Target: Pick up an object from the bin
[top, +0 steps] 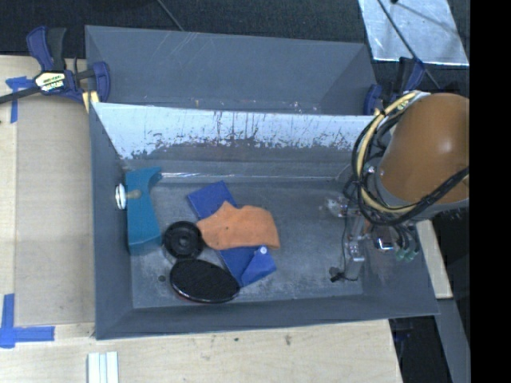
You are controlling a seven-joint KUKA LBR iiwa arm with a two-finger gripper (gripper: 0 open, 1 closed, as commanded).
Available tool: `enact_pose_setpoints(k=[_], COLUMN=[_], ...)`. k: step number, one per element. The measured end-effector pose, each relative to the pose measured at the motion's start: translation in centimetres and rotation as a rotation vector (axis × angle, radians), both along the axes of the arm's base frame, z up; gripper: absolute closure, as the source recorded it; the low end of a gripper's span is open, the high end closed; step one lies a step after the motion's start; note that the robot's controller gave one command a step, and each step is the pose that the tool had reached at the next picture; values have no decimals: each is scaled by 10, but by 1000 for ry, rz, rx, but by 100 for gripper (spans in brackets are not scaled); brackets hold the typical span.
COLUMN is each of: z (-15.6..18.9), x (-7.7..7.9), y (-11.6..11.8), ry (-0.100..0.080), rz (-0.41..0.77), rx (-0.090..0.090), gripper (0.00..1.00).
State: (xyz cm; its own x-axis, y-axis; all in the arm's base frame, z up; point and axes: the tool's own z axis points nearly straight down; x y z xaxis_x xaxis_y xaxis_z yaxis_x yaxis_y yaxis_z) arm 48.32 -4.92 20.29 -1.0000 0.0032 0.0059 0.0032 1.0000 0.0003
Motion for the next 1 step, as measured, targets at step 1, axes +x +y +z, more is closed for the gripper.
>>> enact_pose_setpoints(k=[1], z=[4], x=[2], y=[0], ry=[-9], rz=[2], rx=[-1], gripper=[0])
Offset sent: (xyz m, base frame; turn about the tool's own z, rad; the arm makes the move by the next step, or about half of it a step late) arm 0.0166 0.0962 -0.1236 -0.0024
